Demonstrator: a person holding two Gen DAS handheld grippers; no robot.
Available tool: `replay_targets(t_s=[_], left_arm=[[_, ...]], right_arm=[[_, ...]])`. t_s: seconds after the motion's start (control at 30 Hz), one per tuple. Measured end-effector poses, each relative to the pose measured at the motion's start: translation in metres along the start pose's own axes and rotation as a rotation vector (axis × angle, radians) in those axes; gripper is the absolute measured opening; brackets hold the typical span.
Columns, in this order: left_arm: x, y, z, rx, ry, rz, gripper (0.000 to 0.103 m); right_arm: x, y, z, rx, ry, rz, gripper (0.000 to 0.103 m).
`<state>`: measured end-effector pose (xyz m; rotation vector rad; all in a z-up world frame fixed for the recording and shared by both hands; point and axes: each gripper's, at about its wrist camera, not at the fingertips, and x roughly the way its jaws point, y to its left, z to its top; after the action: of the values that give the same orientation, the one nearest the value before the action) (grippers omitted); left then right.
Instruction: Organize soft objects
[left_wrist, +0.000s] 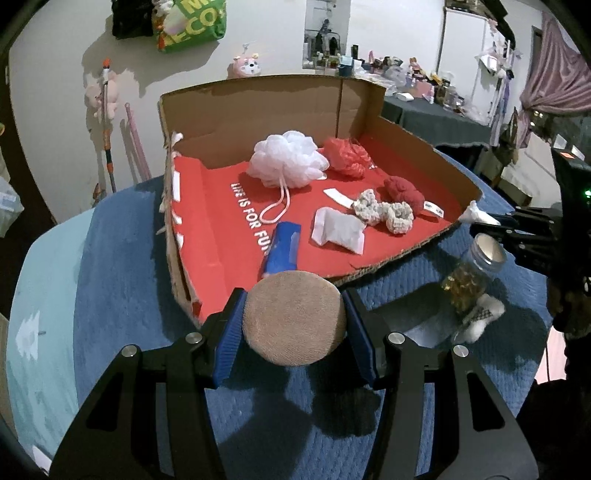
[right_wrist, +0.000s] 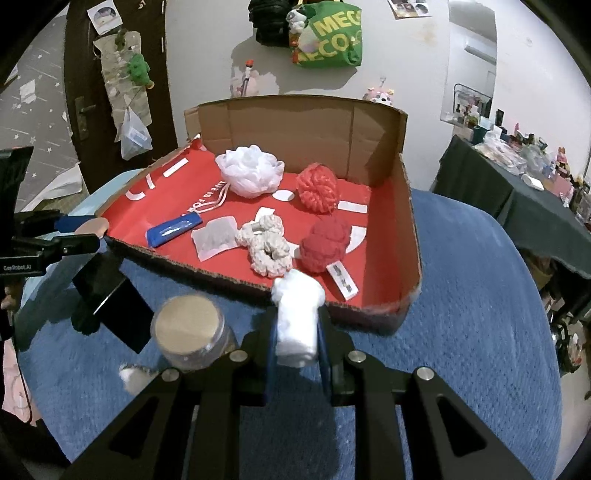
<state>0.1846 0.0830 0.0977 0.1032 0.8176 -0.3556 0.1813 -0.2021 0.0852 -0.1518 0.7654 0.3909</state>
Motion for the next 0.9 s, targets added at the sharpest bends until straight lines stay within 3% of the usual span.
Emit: replay_targets(t_s=[0.9], left_arm=[[0.057,0.001,0.051,0.035,0.119,-0.118,0.051]], right_arm=[[0.046,-0.003,0.062,-0.066,0.085,0.109,0.021]])
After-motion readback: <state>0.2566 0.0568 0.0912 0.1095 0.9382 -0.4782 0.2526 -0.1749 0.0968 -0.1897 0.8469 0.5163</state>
